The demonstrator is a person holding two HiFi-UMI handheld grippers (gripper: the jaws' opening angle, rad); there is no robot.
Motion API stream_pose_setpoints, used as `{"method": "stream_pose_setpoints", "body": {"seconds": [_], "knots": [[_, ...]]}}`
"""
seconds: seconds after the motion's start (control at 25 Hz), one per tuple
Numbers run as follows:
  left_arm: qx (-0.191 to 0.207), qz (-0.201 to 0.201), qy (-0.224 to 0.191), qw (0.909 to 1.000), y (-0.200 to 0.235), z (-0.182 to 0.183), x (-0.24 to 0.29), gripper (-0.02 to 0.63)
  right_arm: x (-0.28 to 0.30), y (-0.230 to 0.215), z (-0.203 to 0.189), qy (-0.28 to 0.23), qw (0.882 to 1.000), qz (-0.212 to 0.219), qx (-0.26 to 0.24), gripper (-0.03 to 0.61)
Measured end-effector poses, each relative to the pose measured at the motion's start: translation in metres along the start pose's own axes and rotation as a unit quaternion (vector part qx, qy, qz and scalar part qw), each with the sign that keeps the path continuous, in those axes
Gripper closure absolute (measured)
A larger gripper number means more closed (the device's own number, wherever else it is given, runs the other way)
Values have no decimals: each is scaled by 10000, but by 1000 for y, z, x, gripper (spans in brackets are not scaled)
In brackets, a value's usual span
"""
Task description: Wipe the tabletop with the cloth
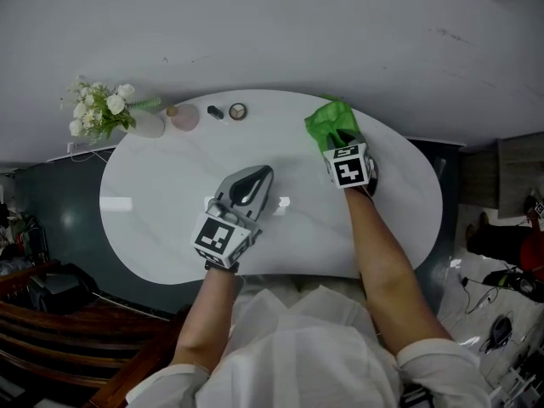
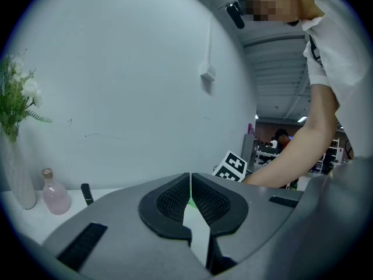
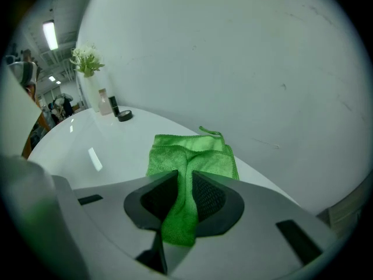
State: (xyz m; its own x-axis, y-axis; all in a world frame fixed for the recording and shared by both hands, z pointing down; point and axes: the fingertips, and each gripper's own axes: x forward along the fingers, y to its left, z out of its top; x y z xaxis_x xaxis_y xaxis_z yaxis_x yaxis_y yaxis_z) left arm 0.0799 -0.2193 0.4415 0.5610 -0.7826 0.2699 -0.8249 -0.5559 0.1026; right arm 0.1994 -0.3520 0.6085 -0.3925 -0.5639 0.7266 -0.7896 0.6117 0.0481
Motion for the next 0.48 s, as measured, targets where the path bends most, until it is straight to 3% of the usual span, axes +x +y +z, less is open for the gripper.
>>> {"method": "stream_pose_setpoints", "body": {"seconds": [0.48], "knots": [[142,-354,131,9992,-27,-8,16,595,-73,-140,-99,254,9862,-1217,1091,506]]}}
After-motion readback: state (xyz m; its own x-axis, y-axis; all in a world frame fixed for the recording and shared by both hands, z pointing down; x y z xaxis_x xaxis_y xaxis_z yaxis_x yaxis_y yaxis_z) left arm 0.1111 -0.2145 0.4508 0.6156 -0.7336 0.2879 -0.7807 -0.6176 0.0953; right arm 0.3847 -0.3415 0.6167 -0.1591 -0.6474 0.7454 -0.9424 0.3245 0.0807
